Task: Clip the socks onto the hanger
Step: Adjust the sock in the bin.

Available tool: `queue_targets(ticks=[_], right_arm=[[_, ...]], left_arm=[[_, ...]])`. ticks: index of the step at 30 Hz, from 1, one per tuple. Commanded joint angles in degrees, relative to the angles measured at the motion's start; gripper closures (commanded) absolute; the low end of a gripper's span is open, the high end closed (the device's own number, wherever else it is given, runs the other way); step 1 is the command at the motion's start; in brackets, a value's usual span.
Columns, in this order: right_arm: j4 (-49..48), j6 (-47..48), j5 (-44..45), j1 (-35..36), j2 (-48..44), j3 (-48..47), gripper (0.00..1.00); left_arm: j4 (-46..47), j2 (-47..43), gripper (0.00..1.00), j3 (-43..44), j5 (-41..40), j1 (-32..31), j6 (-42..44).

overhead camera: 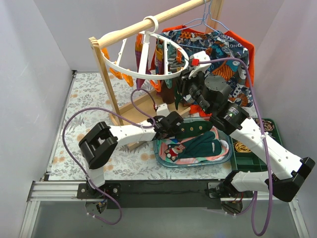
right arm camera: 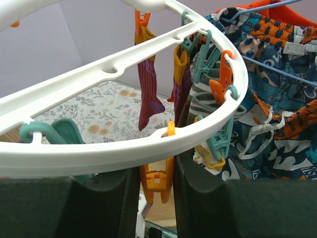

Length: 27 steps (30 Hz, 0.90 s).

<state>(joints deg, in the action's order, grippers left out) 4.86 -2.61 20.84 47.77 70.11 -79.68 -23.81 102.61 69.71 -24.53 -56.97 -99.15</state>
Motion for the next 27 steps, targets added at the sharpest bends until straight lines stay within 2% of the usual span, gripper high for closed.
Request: queue_targets(ticks=[1,6,10,11,13,14,15,19,27], right_arm=[[-3.98,-0.11,-0.54,0.31,-1.02,1.02,0.99],[-4.16,0.06,-0.63,0.31,-1.37,1.37,0.99],[-4.16,0.15,-0.63,0.31,-1.29,1.54,0.99],[-4.16,0.15,-0.63,0.31,-1.37,1.63,0.99],[-4.16,0.15,-0.71,0.31,-1.2,1.81,0.99],[-4.25,0.15,-0.71,0.31,-1.2,1.9,0.99],[-4.25,0.15,-0.8,0.31,-1.2,1.9,0.99],[-4.25,0.24,-0.89,0.31,-1.11,1.81,0.99],[-4.25,0.15,-0.8,0.31,-1.2,1.72,0.99]], left_arm=[[0.25,2.15,0.47,4.72,-4.03,0.54,-0.52],[1.14,5.23,0.55,6.84,-2.98,0.63,1.07],[1.49,7.16,0.68,7.1,-2.1,0.54,1.94],[1.58,7.25,0.76,7.19,-2.1,0.63,2.21],[1.49,6.99,0.83,7.19,-2.44,0.54,3.26],[1.49,6.73,0.94,7.02,-2.62,0.54,3.53],[1.58,6.38,1.0,6.93,-2.88,0.54,4.23],[1.4,2.96,1.0,7.54,-5.77,0.46,10.89],[2.37,-4.25,1.0,9.39,-10.01,0.19,40.13]])
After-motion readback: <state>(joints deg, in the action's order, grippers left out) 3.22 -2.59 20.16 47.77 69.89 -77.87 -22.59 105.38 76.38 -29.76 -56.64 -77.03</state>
